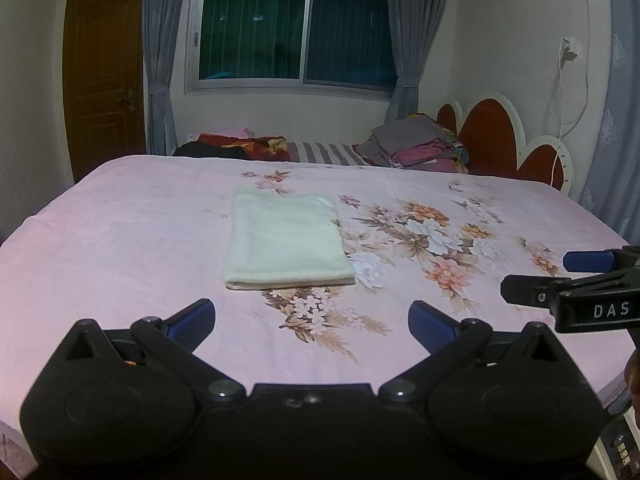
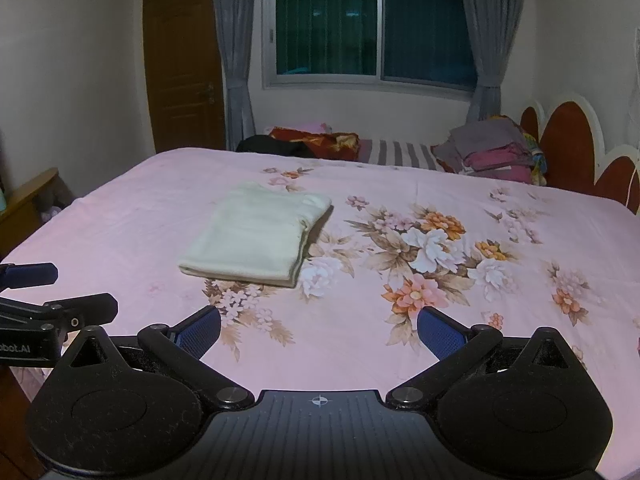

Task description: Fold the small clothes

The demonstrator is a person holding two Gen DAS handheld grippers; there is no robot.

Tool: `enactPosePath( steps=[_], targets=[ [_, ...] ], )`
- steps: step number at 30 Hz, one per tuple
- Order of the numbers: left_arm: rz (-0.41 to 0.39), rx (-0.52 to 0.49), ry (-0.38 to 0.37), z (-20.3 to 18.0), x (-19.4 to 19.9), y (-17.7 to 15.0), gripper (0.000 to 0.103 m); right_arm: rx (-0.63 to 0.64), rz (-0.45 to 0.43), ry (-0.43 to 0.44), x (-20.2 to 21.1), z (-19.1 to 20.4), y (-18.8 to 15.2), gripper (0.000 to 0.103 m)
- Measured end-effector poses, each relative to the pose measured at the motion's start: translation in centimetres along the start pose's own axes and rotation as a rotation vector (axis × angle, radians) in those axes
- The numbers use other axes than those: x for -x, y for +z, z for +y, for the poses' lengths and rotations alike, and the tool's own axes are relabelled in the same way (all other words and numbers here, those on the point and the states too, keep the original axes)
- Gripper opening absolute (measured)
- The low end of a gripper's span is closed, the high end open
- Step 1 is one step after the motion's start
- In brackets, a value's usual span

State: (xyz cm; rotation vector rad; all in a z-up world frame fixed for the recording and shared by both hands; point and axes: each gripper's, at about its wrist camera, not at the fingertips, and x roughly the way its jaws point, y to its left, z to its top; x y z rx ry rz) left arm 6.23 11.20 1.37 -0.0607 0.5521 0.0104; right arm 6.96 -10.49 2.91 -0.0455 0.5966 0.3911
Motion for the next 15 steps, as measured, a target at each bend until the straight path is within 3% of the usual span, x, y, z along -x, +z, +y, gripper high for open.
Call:
enactPosePath(
  steps=[15],
  targets=[
    [-0.024, 0.012, 0.005, 0.80, 0.05, 0.36, 0.102, 0.001, -0.003, 0.004, 0.02, 0.24, -0.01, 0.103]
  ],
)
